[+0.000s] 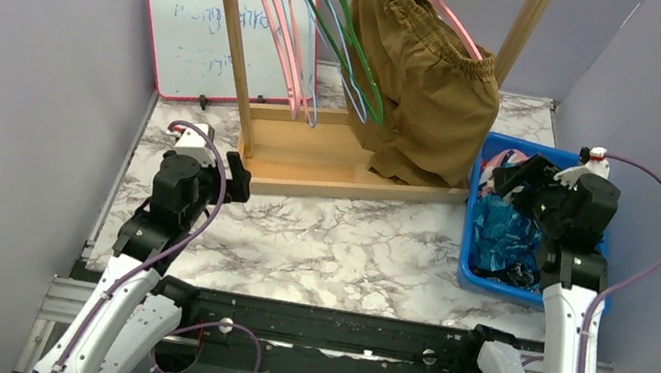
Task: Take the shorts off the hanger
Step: Place the shorts in the basket, then reset both arms
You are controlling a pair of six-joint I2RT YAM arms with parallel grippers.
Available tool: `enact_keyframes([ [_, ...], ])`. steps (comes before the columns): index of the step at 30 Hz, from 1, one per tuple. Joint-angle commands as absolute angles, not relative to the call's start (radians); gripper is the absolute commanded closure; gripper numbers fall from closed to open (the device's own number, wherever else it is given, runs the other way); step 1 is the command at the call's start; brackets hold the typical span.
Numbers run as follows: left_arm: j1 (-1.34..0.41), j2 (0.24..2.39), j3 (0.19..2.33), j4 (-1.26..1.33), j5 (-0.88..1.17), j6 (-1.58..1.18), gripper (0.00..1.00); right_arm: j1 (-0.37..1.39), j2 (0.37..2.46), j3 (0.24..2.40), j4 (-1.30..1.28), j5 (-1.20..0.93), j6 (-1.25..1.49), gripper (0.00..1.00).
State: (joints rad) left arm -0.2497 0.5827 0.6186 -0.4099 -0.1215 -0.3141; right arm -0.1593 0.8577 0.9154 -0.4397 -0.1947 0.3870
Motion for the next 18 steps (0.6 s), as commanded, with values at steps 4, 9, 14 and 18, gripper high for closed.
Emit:
enact_keyframes([
  [4, -0.245, 0.577, 0.658, -0.415, -0.242, -0.370, 0.01, -0.166, 0.723, 0.962, -0.350, -0.443, 0.314, 0.17],
  [9, -0.244, 0.540, 0.680, -0.436, -0.348, -0.397, 0.01, -0.165, 0.683, 1.014, -0.354, -0.559, 0.270, 0.16],
  [14, -0.245, 0.464, 0.678, -0.442, -0.398, -0.398, 0.01, -0.166, 0.619, 1.016, -0.321, -0.712, 0.216, 0.15],
  [18, -0.245, 0.424, 0.694, -0.454, -0.416, -0.376, 0.01, -0.165, 0.576, 1.024, -0.317, -0.773, 0.143, 0.13],
])
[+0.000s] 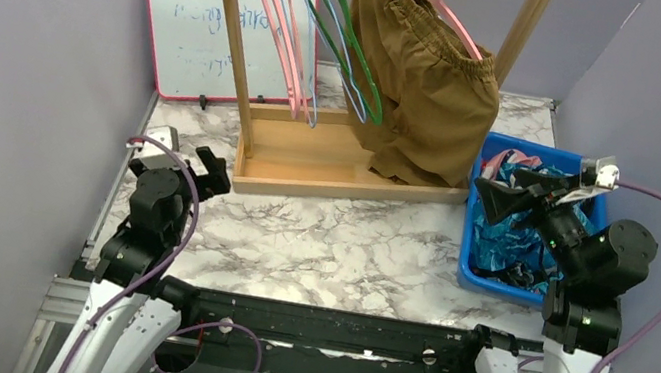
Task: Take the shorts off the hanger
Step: Reset both arms
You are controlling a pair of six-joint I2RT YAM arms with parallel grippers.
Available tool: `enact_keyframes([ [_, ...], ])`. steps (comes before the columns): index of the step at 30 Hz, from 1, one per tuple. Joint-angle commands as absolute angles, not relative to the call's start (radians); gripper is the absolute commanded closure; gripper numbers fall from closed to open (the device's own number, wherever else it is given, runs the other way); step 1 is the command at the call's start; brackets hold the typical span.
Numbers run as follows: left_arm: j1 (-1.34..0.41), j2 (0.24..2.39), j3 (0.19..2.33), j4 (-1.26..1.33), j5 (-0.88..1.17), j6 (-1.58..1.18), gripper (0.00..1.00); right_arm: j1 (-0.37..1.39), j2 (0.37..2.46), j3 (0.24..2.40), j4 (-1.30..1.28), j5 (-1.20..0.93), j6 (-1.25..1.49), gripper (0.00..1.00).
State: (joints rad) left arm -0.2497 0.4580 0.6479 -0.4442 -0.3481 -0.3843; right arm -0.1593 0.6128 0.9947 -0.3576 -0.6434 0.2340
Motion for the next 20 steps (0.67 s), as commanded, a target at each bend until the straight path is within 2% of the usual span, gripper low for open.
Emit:
enact_keyframes([
  [1, -0.244, 0.426, 0.718, -0.470, -0.425, -0.362, 0.01, -0.166, 0.569, 1.033, -0.326, -0.756, 0.126, 0.12],
  [4, -0.245, 0.443, 0.802, -0.495, -0.461, -0.293, 0.01, -0.166, 0.561, 1.080, -0.394, -0.600, 0.103, 0.10],
  [8, -0.246, 0.491, 0.886, -0.522, -0.523, -0.240, 0.01, -0.165, 0.568, 1.075, -0.452, -0.188, 0.179, 0.07],
  [10, -0.245, 0.520, 0.909, -0.545, -0.535, -0.230, 0.01, -0.166, 0.586, 1.068, -0.489, -0.059, 0.190, 0.07],
  [13, -0.246, 0.565, 0.933, -0.586, -0.537, -0.233, 0.01, -0.164, 0.616, 1.060, -0.511, -0.035, 0.175, 0.06],
  [20, -0.246, 0.567, 0.940, -0.612, -0.517, -0.260, 0.01, -0.164, 0.596, 1.039, -0.470, -0.147, 0.185, 0.06],
])
